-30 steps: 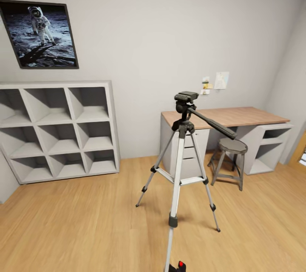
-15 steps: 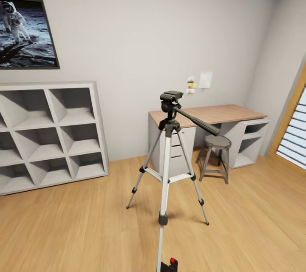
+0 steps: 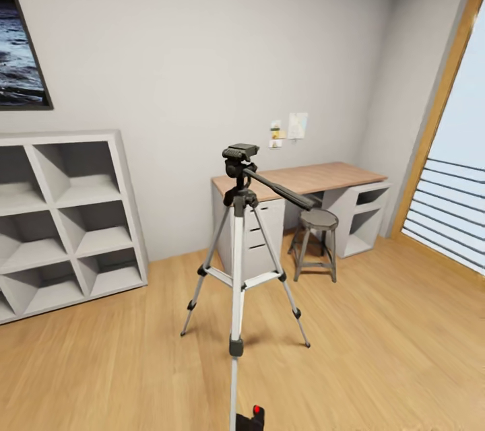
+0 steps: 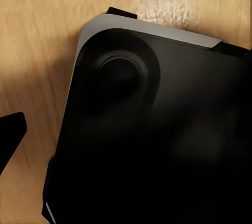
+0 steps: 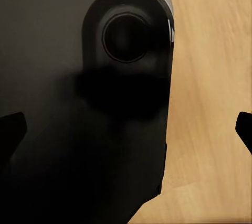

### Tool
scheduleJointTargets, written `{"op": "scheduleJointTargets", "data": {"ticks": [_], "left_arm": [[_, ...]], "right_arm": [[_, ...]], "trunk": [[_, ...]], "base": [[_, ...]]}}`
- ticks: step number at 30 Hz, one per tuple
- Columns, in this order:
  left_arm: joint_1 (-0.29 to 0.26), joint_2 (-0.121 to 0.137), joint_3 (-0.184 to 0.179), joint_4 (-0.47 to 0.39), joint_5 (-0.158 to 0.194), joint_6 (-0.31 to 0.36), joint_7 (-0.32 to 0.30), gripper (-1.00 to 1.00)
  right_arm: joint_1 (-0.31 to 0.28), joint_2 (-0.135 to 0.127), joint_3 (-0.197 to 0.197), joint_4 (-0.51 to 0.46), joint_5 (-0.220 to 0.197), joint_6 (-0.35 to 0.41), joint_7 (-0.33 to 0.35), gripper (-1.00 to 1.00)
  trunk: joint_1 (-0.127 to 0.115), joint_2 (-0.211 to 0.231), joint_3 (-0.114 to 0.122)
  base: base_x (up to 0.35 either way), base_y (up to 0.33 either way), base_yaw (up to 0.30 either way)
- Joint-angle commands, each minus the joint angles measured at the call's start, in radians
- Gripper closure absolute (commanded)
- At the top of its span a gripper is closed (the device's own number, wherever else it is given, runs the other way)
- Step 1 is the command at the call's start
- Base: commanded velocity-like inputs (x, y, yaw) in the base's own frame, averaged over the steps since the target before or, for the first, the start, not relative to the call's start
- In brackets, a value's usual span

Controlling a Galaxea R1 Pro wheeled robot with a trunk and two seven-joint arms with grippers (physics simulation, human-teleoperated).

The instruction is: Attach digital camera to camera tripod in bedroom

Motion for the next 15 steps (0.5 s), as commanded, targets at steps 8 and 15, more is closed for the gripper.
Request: {"op": "scheduleJointTargets", "data": {"ticks": [8, 15], "left_arm": [[0.000, 0.001, -0.001, -0.001, 0.068, -0.002, -0.001, -1.00], [0.000, 0.001, -0.001, -0.001, 0.080, -0.002, -0.001, -1.00]], "right_arm": [[0.000, 0.000, 0.000, 0.000, 0.002, -0.002, -0.001, -1.00], [0.000, -0.003, 0.001, -0.001, 0.002, -0.002, 0.001, -1.00]], "trunk": [[0.000, 0.000, -0.001], [0.000, 0.000, -0.001]], "base": [[0.000, 0.000, -0.221], [0.000, 0.000, -0.069]]}}
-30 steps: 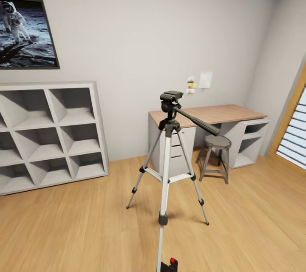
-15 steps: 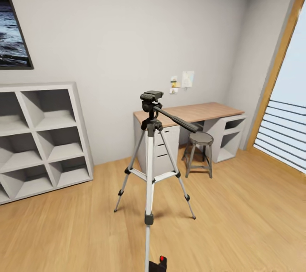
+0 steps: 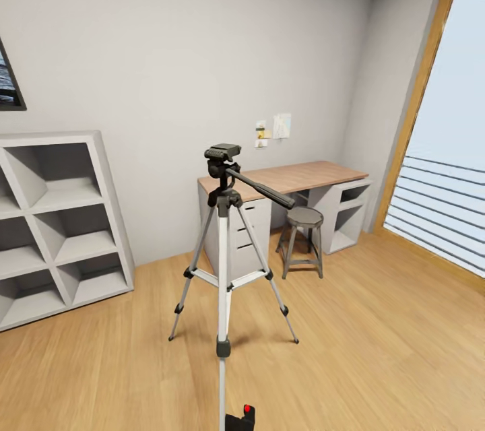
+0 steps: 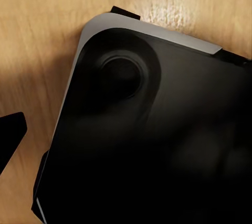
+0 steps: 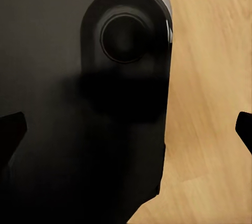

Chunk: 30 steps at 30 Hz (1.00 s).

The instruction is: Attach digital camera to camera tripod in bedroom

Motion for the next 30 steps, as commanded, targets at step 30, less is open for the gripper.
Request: {"op": "scheduleJointTargets", "data": {"ticks": [30], "left_arm": [[0.000, -0.001, 0.001, 0.000, 0.007, -0.003, 0.000, -1.00]], "right_arm": [[0.000, 0.000, 0.052, -0.025, 0.002, -0.003, 0.014, -1.00]], "trunk": [[0.000, 0.000, -0.001]], "base": [[0.000, 0.000, -0.002]]}}
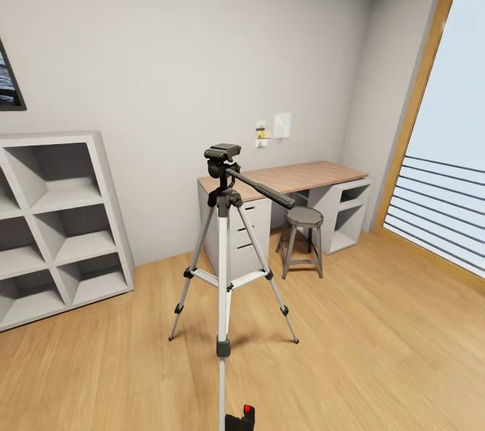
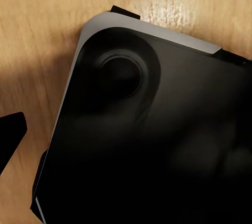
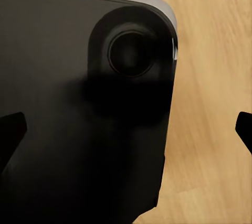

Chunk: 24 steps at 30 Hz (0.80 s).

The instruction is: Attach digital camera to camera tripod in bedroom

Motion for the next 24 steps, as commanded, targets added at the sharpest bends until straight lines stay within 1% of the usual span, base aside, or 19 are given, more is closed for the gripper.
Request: {"op": "scheduleJointTargets", "data": {"ticks": [1, 5, 6, 10, 11, 15, 20, 24], "left_arm": [[0.000, 0.000, 0.001, -0.001, 0.004, -0.002, 0.000, -1.00], [0.000, 0.000, 0.001, -0.001, 0.004, -0.002, 0.001, -1.00], [0.000, -0.002, 0.001, -0.001, 0.004, -0.002, 0.004, -1.00], [0.000, -0.003, 0.001, -0.002, 0.004, -0.002, 0.004, -1.00], [0.000, -0.003, 0.001, -0.002, 0.004, -0.002, 0.004, -1.00], [0.000, -0.004, 0.001, -0.002, 0.003, -0.002, 0.005, -1.00], [0.000, -0.004, 0.001, -0.002, 0.003, -0.003, 0.006, -1.00], [0.000, -0.004, 0.001, -0.002, 0.003, -0.002, 0.006, -1.00]], "right_arm": [[0.000, -0.001, 0.007, 0.000, 0.002, -0.002, 0.001, -1.00], [0.000, 0.000, 0.024, 0.000, 0.002, -0.002, 0.001, -1.00], [0.000, 0.000, 0.043, 0.001, -0.007, 0.003, -0.014, -1.00], [0.000, -0.002, 0.046, -0.006, -0.005, 0.008, -0.012, -1.00], [0.000, 0.000, 0.046, -0.035, -0.004, 0.004, -0.013, -1.00], [0.000, 0.007, 0.047, -0.076, -0.002, 0.007, -0.011, -1.00], [0.000, 0.009, 0.049, -0.094, 0.001, 0.008, -0.008, -1.00], [0.000, 0.004, 0.050, -0.097, 0.000, 0.005, -0.008, -1.00]], "trunk": [[0.000, 0.000, -0.001], [0.000, 0.000, -0.001], [0.000, 0.000, -0.001], [0.000, 0.000, -0.001], [0.000, 0.000, -0.001], [0.000, 0.000, -0.001], [0.000, 0.000, -0.001], [0.000, 0.000, -0.001]], "base": [[0.000, 0.000, 0.000], [0.000, 0.000, 0.000], [0.000, 0.000, 0.000], [0.000, 0.000, 0.000], [0.000, 0.000, 0.000], [0.000, 0.000, 0.000], [0.000, 0.000, 0.000], [0.000, 0.000, 0.000]]}}
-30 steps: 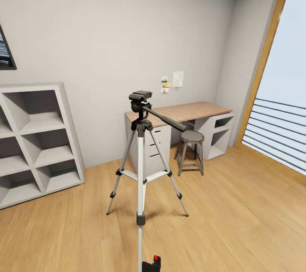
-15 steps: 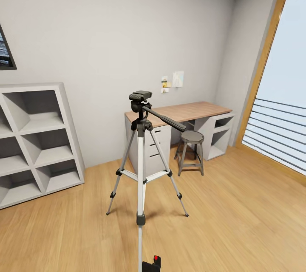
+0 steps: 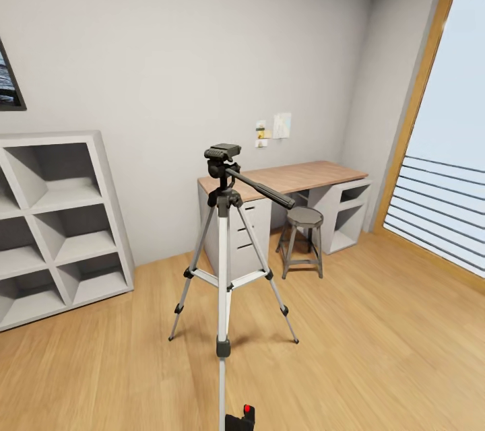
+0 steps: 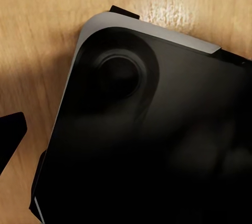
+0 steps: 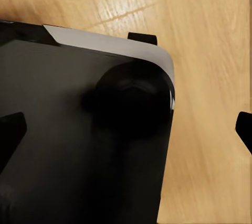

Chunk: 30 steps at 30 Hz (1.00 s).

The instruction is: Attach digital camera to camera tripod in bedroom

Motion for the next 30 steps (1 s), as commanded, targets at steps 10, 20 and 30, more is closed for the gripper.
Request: {"op": "scheduleJointTargets", "data": {"ticks": [10, 20, 30], "left_arm": [[0.000, 0.000, 0.000, -0.001, 0.003, -0.002, 0.000, -1.00], [0.000, 0.000, -0.001, 0.000, 0.003, -0.002, 0.000, -1.00], [0.000, 0.001, 0.000, 0.001, 0.005, -0.002, 0.000, -1.00]], "right_arm": [[0.000, -0.008, 0.007, 0.003, -0.004, -0.009, 0.004, -1.00], [0.000, -0.010, 0.007, 0.006, -0.005, -0.009, 0.004, -1.00], [0.000, -0.011, 0.006, 0.006, -0.006, -0.011, 0.001, -1.00]], "trunk": [[-0.004, 0.007, 0.002], [-0.042, 0.077, 0.034], [-0.081, 0.147, 0.065]], "base": [[0.000, 0.000, 0.000], [0.000, 0.000, 0.000], [0.000, 0.000, 0.000]]}}
